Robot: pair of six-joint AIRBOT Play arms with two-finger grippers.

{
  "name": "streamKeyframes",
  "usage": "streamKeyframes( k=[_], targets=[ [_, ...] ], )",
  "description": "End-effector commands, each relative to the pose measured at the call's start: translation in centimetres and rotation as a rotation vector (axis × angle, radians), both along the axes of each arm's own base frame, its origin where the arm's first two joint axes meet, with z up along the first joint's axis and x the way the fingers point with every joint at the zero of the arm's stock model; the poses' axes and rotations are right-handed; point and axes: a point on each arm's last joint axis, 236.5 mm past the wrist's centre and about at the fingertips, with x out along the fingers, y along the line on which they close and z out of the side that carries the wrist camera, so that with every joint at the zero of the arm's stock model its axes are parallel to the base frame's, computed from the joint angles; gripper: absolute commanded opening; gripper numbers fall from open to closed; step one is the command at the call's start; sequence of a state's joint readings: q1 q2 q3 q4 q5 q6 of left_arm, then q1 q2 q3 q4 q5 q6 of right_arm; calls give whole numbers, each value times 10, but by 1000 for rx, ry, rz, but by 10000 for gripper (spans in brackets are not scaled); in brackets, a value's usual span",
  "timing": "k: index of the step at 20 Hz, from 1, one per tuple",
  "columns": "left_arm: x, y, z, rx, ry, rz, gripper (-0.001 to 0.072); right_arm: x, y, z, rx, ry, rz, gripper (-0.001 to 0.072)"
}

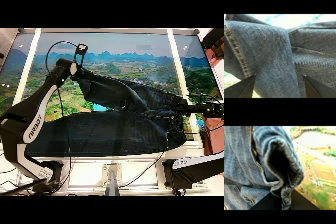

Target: Fold the clothes and pants, and hang the long-sleeved shirts on hangers.

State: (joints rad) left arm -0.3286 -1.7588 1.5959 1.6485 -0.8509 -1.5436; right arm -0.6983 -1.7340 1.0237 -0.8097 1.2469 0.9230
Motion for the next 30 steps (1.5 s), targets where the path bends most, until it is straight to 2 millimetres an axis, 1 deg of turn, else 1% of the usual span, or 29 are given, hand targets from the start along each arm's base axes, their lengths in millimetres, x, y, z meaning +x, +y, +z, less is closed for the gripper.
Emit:
streamKeyframes(
  k=[1, 3, 4, 6, 7, 8, 9, 11, 12, 13, 14, 15, 16, 18, 19, 20, 21, 22, 24, 25, 26, 27, 28, 29, 30],
  targets=[
    [-6, -17, -26, 25, 54, -16, 706, 4, -6, -4, -27, -8, -18, 38],
    [-9, -33, -41, 31, 61, -47, 706, 4, -6, -4, -28, -9, -18, 38],
    [-5, -39, -45, 38, 40, -64, 705, 4, -6, -4, -28, -9, -18, 38],
    [10, -48, -48, 76, -43, -112, 696, 4, -6, -4, -28, -9, -17, 38],
    [17, -49, -50, 92, -73, -125, 686, 4, -6, -4, -28, -9, -17, 38],
    [19, -43, -53, 112, -77, -107, 630, 4, -6, -4, -28, -9, -17, 39],
    [19, -35, -58, 138, -70, -88, 618, 4, -6, -4, -28, -9, -17, 39],
    [20, -13, -62, 204, -55, -43, 609, 4, -6, -4, -28, -9, -17, 38],
    [22, -5, -61, 232, -59, -35, 508, 4, -6, -4, -28, -9, -17, 38],
    [24, -2, -59, 246, -68, -38, 460, 4, -6, -4, -28, -9, -17, 39],
    [26, 0, -57, 261, -80, -45, 428, 4, -6, -4, -28, -9, -17, 38],
    [28, 4, -55, 287, -90, -52, 329, 4, -6, -4, -28, -9, -17, 38],
    [30, 8, -53, 312, -100, -59, 255, 4, -6, -4, -28, -9, -17, 38],
    [33, 16, -47, 346, -113, -61, 31, 4, -6, -4, -28, -9, -17, 38],
    [35, 17, -42, 342, -123, -57, 28, 4, -6, -4, -28, -9, -17, 38],
    [39, 18, -32, 327, -147, -49, 28, 4, -6, -4, -28, -9, -17, 39],
    [47, 20, -15, 287, -189, -12, 28, 4, -6, -4, -29, -9, -17, 38],
    [57, 23, 8, 226, -242, 49, 28, 4, -6, -4, -28, -9, -17, 39],
    [76, 37, 67, 61, -365, 201, 28, 5, -6, -4, -27, -9, -19, 38],
    [80, 48, 93, 12, -410, 253, 28, 5, -6, -4, -27, -10, -19, 38],
    [78, 61, 112, -6, -432, 287, 28, 5, -6, -4, -26, -11, -21, 38],
    [74, 76, 123, -11, -430, 322, 28, 6, -5, -3, -24, -13, -24, 37],
    [66, 93, 131, -4, -408, 365, 28, 7, -5, -2, -21, -16, -27, 37],
    [55, 108, 132, 11, -369, 403, 27, 8, -5, -2, -17, -19, -31, 37],
    [44, 119, 129, 45, -316, 404, 27, 8, -5, -1, -16, -19, -32, 37]
  ],
)
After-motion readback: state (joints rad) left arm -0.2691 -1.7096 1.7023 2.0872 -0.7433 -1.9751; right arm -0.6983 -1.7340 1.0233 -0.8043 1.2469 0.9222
